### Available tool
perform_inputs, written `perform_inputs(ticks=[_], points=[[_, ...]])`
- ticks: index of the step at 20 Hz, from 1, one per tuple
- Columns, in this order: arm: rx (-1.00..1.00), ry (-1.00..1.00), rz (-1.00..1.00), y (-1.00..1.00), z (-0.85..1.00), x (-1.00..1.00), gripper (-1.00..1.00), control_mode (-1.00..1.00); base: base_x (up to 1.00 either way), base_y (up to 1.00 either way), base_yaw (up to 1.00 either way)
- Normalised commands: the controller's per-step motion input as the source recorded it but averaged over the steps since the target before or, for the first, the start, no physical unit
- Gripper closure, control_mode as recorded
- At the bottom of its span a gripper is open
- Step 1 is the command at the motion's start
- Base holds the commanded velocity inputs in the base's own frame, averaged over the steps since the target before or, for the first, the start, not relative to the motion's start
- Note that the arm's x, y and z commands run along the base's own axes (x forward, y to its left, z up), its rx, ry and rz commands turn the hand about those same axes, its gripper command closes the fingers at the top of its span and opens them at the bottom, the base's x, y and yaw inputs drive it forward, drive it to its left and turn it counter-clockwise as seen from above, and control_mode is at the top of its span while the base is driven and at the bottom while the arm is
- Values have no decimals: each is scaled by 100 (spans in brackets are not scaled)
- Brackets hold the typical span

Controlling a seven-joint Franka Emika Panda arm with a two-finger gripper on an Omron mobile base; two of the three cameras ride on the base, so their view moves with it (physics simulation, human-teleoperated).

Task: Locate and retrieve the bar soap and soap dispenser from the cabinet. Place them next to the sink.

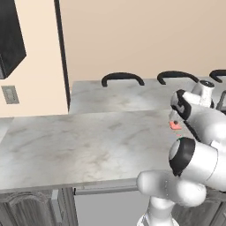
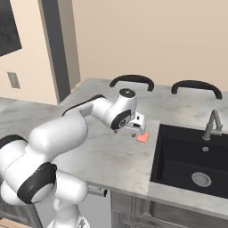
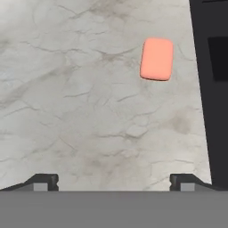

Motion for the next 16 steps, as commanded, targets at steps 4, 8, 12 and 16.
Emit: perform_inputs(ticks=[4,8,12,16], points=[[-28,8,3,60,12,-39,-100,-100,0,0,0],[-17,1,-2,52,59,-18,-100,-100,0,0,0],[5,4,-8,41,18,-2,-100,-100,0,0,0],[8,-9,-16,29,1,-47,-100,-100,0,0,0]])
